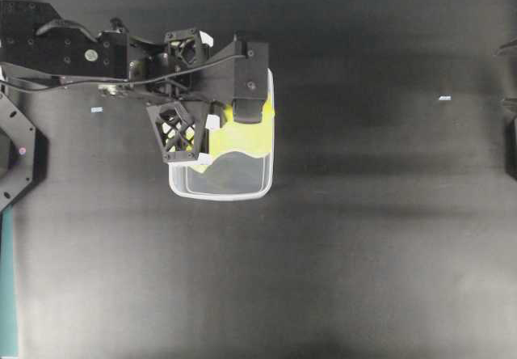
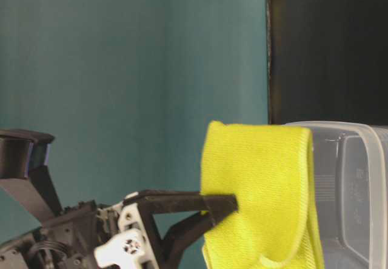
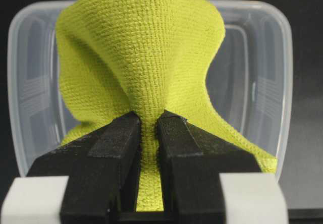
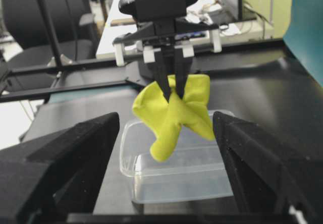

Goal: Place the yellow towel into the container with the left arm.
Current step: 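Lower the towel into the container and open the left gripper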

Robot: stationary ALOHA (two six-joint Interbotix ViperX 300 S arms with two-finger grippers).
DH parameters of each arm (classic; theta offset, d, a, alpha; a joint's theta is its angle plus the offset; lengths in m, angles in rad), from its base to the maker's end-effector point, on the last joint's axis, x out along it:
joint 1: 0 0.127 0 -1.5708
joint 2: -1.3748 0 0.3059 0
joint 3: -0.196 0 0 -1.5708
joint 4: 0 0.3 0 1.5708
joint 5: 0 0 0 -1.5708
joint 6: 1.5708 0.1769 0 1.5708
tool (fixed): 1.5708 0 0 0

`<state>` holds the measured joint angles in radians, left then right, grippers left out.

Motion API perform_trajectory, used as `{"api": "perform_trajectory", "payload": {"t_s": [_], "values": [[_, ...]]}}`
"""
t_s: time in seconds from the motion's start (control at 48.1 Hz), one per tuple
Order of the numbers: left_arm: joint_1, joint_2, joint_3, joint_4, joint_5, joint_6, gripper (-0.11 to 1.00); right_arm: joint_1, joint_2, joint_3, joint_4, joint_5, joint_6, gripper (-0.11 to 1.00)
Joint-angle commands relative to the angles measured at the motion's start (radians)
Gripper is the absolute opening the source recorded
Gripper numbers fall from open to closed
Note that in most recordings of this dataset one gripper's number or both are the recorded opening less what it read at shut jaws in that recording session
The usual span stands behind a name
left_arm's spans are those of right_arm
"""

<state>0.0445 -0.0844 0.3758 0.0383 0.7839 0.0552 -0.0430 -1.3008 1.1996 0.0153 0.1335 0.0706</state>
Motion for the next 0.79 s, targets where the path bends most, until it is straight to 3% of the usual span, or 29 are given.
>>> {"api": "perform_trajectory", "payload": {"t_s": [0.0, 0.229, 0.437, 0.666, 0.77], "values": [[-0.003, -0.014, -0.002, 0.003, -0.014, 0.025, 0.07, 0.000, 0.008, -0.018, 0.003, -0.011, 0.000, 0.73], [-0.008, -0.002, 0.002, 0.003, -0.044, 0.100, 0.07, -0.002, 0.006, -0.018, 0.003, -0.011, 0.000, 0.73], [0.003, 0.017, 0.009, 0.003, -0.057, 0.074, 0.10, 0.000, 0.006, -0.018, 0.003, -0.011, 0.000, 0.73], [0.008, 0.029, 0.017, 0.003, -0.058, 0.048, 0.75, -0.002, 0.006, -0.018, 0.003, -0.011, 0.000, 0.72], [0.005, 0.029, 0.005, 0.003, -0.055, 0.041, 0.90, -0.002, 0.006, -0.018, 0.003, -0.011, 0.000, 0.71]]}}
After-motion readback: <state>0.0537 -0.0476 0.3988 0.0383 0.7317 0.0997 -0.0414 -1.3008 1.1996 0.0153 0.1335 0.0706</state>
